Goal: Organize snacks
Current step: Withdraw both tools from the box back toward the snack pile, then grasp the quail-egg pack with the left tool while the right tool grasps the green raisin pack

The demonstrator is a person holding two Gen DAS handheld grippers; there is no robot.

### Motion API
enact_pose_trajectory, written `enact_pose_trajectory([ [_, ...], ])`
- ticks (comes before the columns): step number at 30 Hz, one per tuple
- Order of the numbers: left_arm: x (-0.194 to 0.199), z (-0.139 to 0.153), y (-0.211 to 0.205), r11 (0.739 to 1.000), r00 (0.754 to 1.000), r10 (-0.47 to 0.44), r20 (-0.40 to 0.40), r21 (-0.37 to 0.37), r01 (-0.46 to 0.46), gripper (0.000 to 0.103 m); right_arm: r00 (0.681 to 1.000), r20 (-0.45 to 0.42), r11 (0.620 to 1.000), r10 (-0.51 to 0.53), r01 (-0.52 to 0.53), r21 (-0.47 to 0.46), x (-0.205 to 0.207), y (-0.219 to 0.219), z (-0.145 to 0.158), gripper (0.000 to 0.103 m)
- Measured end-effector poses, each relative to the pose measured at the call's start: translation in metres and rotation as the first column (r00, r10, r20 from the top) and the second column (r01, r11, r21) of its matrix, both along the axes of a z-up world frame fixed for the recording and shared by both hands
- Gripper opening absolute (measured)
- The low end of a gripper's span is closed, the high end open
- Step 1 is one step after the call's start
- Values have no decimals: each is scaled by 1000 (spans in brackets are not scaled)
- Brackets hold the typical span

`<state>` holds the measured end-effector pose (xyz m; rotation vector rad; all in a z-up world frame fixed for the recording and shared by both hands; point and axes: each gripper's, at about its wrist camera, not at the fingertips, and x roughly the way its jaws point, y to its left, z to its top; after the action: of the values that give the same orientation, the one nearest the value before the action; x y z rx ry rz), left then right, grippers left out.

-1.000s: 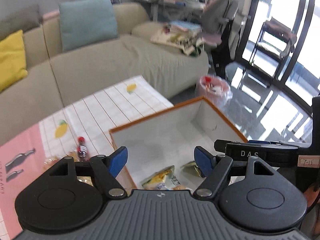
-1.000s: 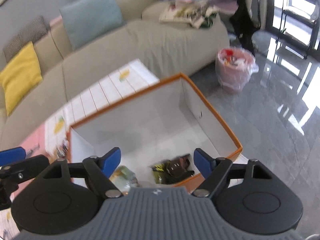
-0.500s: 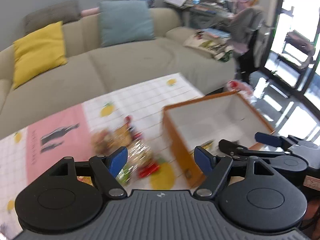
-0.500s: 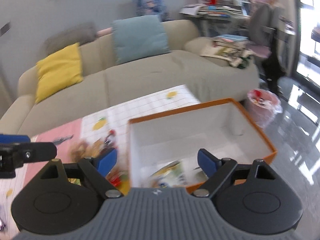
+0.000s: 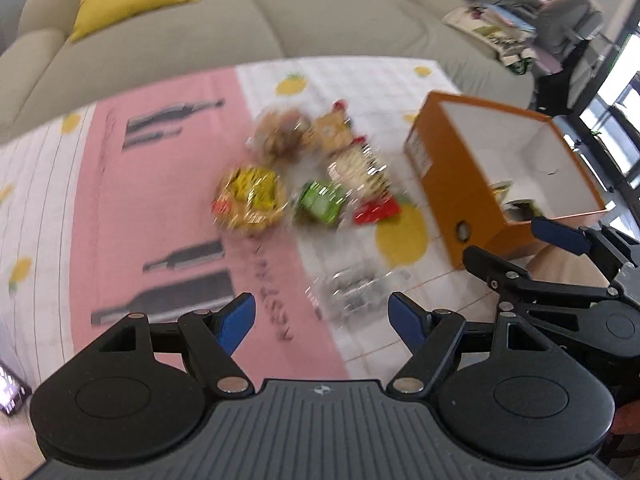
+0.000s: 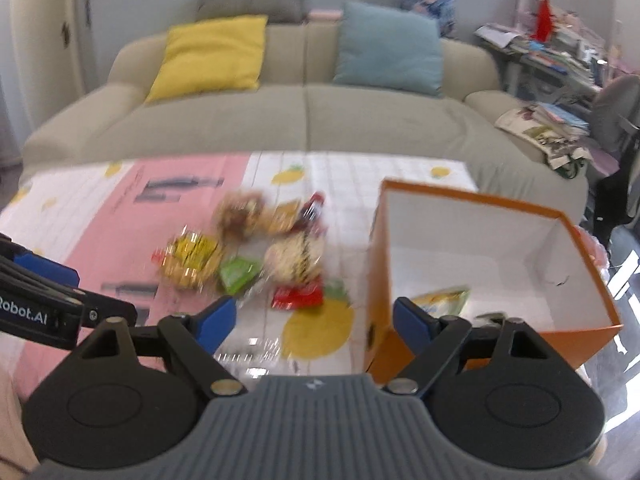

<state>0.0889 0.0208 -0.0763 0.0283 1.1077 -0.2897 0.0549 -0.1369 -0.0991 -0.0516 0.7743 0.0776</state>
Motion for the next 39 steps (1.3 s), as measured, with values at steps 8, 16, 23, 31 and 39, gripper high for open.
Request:
enact_pose_trajectory([
  [8,7,-35,30,995,993,83,-80,-44,-86,88,990,-114,997,80,-82,-10,13,25,-36,73],
  [16,17,-63,25,996,986,77,-148,-41,-84,87,948,-301,994,102,-107,-1,34,32,-83,57],
  [23,32,-76,0,999,991,-50,-124,-19,48,87,912,-407,998,62,-66,6,55,24,-112,32],
  [31,46,-94,-16,981,975,-193,-107,12,195,87,928,-366,996,71,-49,68,82,7,-123,14],
  [39,53,-112,-36,953,951,-291,-104,54,298,87,946,-311,985,87,-34,171,90,2,-122,15],
])
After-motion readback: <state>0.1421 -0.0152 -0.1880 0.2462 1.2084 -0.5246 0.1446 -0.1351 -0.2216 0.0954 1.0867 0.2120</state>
